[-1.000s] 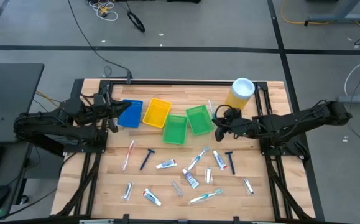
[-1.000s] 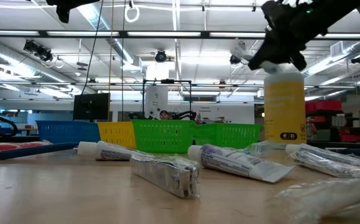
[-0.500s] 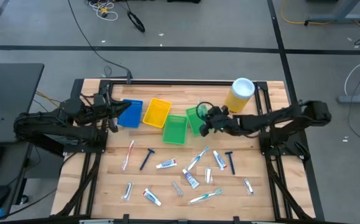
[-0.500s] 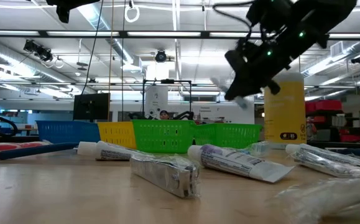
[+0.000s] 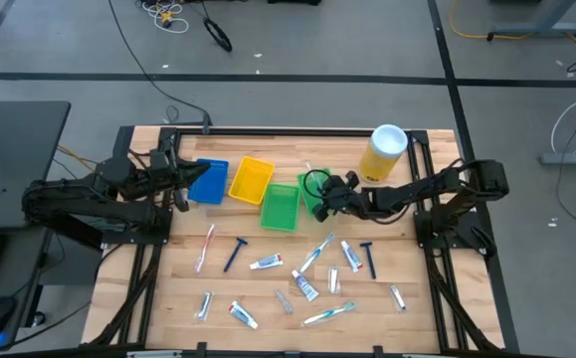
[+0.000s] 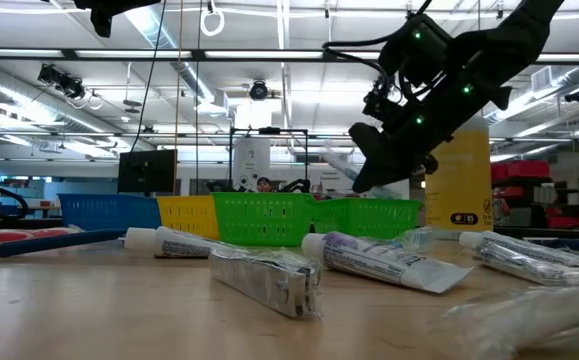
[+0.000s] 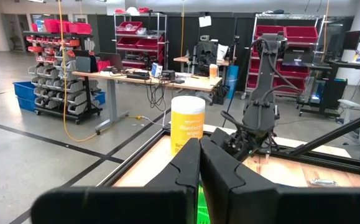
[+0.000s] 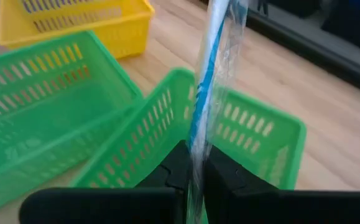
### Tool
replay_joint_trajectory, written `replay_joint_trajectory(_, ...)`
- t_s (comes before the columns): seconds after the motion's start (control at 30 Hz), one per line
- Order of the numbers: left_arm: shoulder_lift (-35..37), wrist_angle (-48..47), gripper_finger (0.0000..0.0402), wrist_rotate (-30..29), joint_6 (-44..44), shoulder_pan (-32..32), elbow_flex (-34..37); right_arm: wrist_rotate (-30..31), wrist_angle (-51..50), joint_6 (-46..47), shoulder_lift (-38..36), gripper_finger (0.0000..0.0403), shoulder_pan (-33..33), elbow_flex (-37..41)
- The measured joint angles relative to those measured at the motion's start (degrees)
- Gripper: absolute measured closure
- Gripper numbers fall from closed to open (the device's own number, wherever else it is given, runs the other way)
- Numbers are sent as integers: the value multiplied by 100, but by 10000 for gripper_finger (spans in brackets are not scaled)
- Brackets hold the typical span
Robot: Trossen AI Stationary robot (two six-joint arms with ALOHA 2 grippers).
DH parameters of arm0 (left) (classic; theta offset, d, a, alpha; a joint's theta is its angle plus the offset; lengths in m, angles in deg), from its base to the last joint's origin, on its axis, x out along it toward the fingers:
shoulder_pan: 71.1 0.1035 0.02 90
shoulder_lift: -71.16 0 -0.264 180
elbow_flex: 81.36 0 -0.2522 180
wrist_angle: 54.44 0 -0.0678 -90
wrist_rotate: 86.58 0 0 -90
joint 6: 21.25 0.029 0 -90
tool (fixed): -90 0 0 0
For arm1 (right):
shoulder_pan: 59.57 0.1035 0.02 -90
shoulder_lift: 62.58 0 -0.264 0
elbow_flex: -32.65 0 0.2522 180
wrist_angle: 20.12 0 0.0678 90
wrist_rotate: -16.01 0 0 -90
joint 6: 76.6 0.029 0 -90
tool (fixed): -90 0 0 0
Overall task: Pick & Place Travel size toiletries
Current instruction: Put the blue toothbrush into the right green bin
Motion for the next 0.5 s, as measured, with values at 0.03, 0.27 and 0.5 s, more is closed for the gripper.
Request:
replay_joint_trajectory(0.03, 0, 0, 381, 1, 6, 0, 0, -9, 57, -119, -1, 373, -1, 0)
replay_joint_trajectory(0.27, 0, 0, 392, 2, 11, 0, 0, -697, -387, -790, -1, 373, -118, 0)
replay_joint_trajectory(0.5, 0, 0, 386, 2, 15, 0, 0, -789, -561, -936, -1, 371, -308, 0)
